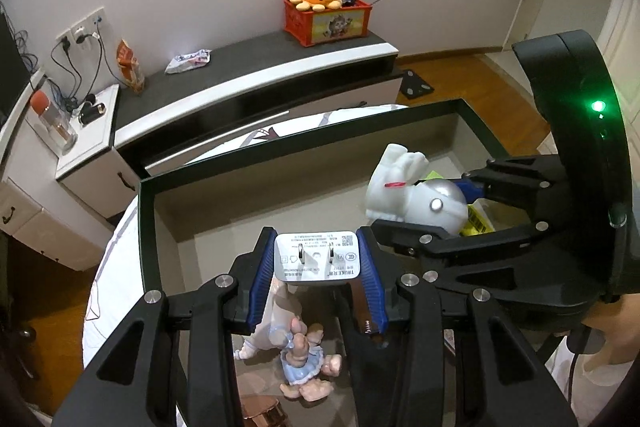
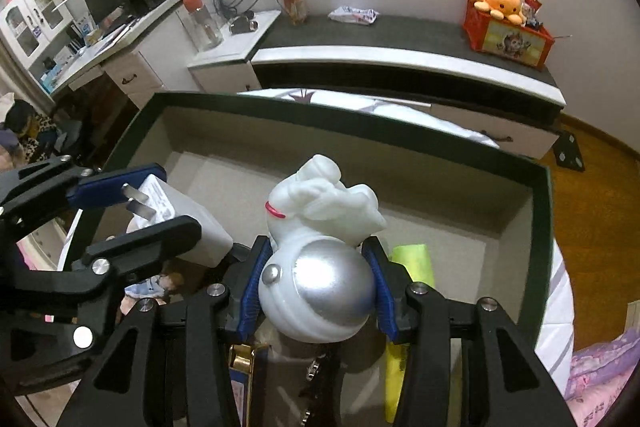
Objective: Organize rigid objects
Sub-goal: 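Carry the charger and silver ball bunny into the box and open both grippers, then withdraw both tools from the box toward the remaining items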
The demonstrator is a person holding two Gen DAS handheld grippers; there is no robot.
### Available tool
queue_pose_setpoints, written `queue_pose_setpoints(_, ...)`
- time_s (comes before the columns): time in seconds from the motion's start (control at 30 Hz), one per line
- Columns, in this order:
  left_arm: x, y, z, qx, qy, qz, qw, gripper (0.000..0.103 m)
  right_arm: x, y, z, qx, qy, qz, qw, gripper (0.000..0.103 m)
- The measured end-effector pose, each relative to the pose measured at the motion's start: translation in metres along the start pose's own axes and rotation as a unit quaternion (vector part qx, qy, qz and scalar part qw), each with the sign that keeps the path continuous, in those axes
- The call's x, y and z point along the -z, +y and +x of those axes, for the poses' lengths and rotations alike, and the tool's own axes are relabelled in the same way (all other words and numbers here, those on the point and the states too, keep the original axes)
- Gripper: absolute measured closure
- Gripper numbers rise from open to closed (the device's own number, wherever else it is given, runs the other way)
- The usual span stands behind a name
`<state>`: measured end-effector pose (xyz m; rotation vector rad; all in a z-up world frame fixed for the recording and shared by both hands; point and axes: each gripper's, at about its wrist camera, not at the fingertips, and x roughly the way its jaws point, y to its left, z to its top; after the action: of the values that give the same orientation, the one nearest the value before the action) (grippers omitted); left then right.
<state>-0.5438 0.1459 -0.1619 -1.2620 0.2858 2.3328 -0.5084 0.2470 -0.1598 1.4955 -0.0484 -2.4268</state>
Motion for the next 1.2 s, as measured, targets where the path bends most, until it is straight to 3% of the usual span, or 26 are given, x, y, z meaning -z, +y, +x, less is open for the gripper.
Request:
queue_pose_setpoints(0.33,0.006,0.000,-0.002,-0.019,0.002,-0.002,0.9998,0.059,0.000,-0.002,-0.001,0.000,0.000,0.018,1.000,0.054)
queue_pose_setpoints(0.43,0.009,-0.001,-0.008,-0.017,-0.002,-0.003,0.9998,0.050,0.000,-0.001,-0.002,0.001,-0.003,0.021,1.000,0.051)
queue_pose_setpoints(0.6,0.016,0.003,-0.029,-0.029,-0.027,-0.007,0.9992,0.032,0.000,-0.003,-0.018,-0.007,-0.031,0.039,0.999,0.020)
queue_pose_setpoints(0.63,0.019,0.004,-0.034,-0.030,-0.030,-0.011,0.9990,0.024,0.001,-0.003,-0.021,-0.005,-0.035,0.039,0.999,0.020)
queue_pose_setpoints(0.77,0.035,0.008,-0.068,-0.027,-0.068,-0.021,0.9971,0.012,0.009,0.003,-0.041,0.005,-0.058,0.033,0.998,0.020)
queue_pose_setpoints(0.87,0.054,0.006,-0.100,-0.054,-0.107,-0.020,0.9926,0.004,0.017,0.012,-0.062,0.008,-0.083,0.024,0.996,0.015)
queue_pose_setpoints(1.2,0.140,0.008,-0.189,-0.096,-0.187,-0.057,0.9759,0.000,0.081,0.056,-0.144,0.013,-0.180,-0.021,0.983,0.013)
